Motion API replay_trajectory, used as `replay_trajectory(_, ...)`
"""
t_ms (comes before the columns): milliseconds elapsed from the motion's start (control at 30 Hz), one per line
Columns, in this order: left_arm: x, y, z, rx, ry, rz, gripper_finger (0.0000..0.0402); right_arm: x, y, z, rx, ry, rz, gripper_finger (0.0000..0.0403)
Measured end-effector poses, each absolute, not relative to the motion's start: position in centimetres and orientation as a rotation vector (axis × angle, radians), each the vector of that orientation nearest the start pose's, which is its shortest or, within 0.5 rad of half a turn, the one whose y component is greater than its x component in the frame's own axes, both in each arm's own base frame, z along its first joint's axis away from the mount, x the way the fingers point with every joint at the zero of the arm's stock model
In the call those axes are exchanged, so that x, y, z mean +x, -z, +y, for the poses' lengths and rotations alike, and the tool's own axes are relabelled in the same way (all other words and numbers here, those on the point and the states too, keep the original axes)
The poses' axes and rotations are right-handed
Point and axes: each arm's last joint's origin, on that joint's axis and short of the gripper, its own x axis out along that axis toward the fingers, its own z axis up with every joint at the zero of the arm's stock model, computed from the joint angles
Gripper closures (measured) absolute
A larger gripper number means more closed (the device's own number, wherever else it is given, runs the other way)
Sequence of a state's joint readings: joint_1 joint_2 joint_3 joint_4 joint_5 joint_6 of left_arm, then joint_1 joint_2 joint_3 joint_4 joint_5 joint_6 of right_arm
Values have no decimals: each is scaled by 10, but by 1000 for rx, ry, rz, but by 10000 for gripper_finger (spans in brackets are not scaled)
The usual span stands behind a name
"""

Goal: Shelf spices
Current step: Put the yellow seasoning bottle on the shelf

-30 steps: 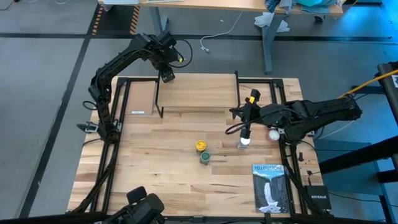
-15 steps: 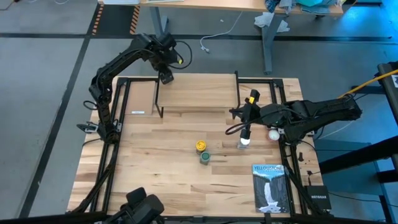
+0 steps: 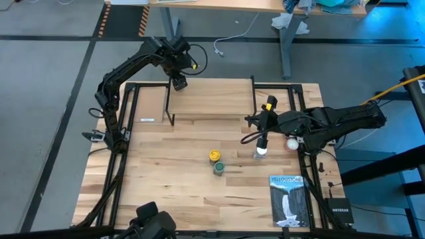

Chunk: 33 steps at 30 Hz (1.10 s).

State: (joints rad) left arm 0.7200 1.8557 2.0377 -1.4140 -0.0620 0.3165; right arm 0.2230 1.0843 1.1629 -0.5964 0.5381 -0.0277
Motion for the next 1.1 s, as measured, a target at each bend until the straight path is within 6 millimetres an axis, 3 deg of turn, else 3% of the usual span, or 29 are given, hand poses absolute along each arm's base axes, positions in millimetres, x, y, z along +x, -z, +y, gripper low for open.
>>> replay_trajectory(233,267,-385,232,-106,-497,1231,149,214,-370,33,-220,301,488,402)
replay_trajectory(533,265,-425,213,5,-531,1045,149,214,-370,33,-221,301,491,402)
replay_trajectory(900,291,-467,138,279,-353,767,149,214,-370,33,-221,302,491,402)
replay_trajectory(1100,315,-459,88,370,-92,755,149,214,-370,33,-221,302,491,402)
